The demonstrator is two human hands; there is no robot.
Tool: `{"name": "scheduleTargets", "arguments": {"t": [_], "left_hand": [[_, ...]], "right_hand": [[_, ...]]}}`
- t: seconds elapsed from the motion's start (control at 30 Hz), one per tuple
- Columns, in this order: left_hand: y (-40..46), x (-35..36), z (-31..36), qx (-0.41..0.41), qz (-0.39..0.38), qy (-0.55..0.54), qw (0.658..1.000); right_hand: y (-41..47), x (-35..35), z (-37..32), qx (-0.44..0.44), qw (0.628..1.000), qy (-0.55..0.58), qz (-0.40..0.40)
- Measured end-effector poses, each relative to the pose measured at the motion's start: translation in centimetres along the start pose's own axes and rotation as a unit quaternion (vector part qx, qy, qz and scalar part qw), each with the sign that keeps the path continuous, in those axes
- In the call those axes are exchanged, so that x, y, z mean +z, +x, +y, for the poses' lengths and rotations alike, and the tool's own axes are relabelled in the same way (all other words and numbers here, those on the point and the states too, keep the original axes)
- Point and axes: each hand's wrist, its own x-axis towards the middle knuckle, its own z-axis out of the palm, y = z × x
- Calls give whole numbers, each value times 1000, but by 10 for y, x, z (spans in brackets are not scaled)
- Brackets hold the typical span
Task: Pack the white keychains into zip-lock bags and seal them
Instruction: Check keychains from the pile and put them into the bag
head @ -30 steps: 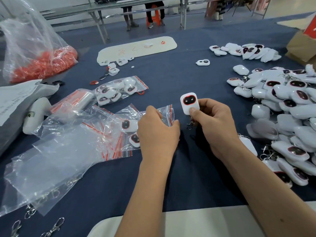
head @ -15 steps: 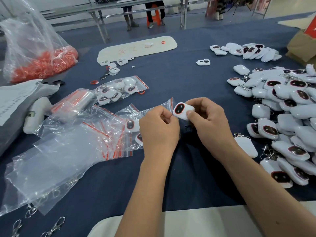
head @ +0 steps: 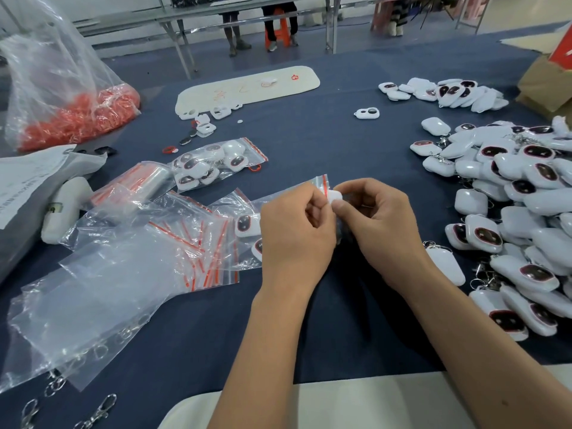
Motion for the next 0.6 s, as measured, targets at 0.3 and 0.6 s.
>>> {"name": "scheduleTargets", "arguments": {"t": [0.3, 0.6], "left_hand": [[-2, 1, 8, 57, 36, -13, 998], [-2, 3, 9, 61, 51, -24, 997]], "right_hand": [[-3, 0, -1, -9, 997, 36, -74], [-7, 3, -6, -44, 994, -79, -68]]}}
